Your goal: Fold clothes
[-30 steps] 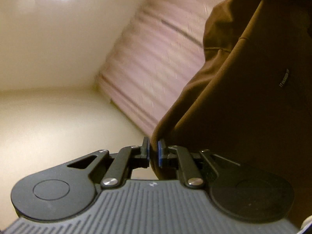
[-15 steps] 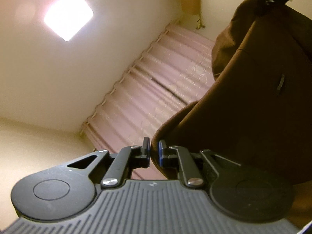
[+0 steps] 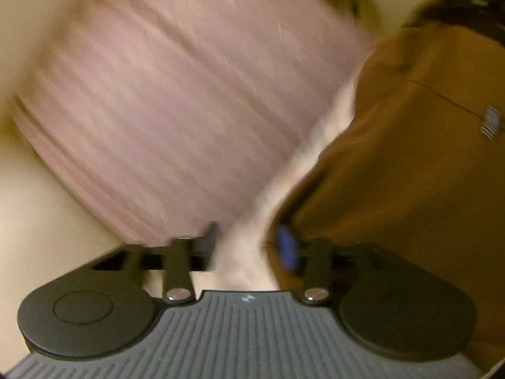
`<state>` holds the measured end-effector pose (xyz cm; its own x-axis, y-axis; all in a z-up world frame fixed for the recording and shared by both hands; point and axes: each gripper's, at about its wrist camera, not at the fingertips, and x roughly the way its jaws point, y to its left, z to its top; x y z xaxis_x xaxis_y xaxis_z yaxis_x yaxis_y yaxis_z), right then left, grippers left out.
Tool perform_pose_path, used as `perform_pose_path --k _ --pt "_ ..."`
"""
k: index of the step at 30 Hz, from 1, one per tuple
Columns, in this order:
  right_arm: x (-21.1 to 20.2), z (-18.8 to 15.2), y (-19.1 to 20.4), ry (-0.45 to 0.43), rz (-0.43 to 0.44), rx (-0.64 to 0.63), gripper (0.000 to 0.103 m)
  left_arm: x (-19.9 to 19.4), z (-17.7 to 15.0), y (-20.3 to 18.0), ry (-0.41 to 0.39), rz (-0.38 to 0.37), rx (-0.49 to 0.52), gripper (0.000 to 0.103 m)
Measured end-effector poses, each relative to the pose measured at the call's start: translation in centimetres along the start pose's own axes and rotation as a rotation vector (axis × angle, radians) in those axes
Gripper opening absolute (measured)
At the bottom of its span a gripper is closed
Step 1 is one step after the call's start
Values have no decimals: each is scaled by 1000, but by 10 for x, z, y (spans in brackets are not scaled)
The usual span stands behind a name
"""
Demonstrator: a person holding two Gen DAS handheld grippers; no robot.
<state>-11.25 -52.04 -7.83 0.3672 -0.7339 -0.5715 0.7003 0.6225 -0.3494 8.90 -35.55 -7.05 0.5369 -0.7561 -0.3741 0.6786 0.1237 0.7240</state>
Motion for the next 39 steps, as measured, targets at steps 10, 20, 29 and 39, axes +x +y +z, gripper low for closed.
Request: perform_pose_path --k 10,20,29,39 --pt "40 -175 12 416 301 245 76 32 -146 -88 561 -139 -24 62" --pt "-30 -307 62 862 317 242 94 -116 -259 -125 842 -653 -483 96" --pt "-51 -280 35 792 61 89 5 -115 -292 -110 859 -381 -192 7" --pt "-78 -220 -98 622 -396 46 85 -72 -343 138 842 262 -12 25"
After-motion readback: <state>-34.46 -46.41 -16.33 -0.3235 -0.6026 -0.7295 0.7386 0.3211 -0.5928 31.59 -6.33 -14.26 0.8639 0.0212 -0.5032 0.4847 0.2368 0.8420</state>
